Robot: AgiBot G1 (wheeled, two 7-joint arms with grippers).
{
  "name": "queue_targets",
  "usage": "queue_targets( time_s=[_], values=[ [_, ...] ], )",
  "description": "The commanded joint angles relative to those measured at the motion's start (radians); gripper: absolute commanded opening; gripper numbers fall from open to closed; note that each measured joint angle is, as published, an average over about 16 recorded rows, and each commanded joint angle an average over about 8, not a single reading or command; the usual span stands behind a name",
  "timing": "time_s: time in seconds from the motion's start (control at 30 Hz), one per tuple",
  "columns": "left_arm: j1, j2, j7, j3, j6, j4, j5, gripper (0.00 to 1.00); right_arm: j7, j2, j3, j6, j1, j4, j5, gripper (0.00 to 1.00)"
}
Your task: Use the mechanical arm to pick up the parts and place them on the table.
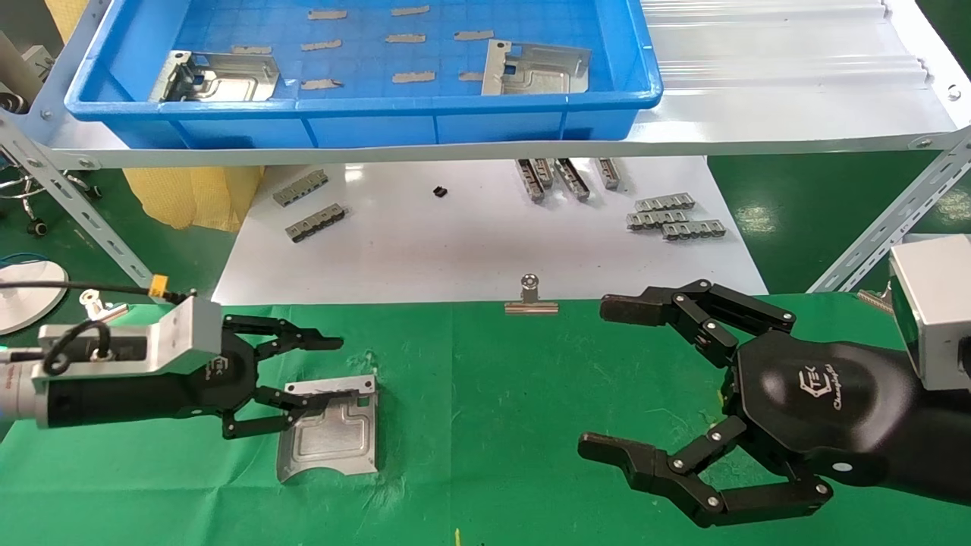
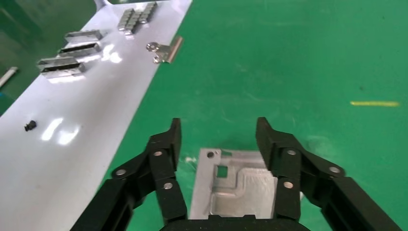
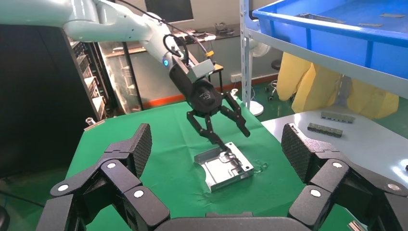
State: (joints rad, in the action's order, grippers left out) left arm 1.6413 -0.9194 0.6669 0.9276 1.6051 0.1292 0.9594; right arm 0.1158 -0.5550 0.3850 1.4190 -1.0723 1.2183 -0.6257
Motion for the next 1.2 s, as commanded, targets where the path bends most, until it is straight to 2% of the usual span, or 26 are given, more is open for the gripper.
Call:
queue_targets(
  time_s=[0.03,0.4,1.2],
  values=[
    [-0.019,0.011,-0.042,-0.010,0.005,0.007,-0.027,1.00,0.000,0.000,0.000,0.000,0.000,0.000,0.000,1.00],
    [-0.028,0.016,-0.046,-0.024,-0.001,0.039,-0.024,1.00,0.000,0.000,0.000,0.000,0.000,0.000,0.000,1.00],
    [-0.244,0.133,-0.369,-0.273,-0.044,0.484,-0.107,1.00,0.000,0.000,0.000,0.000,0.000,0.000,0.000,1.00]
  ],
)
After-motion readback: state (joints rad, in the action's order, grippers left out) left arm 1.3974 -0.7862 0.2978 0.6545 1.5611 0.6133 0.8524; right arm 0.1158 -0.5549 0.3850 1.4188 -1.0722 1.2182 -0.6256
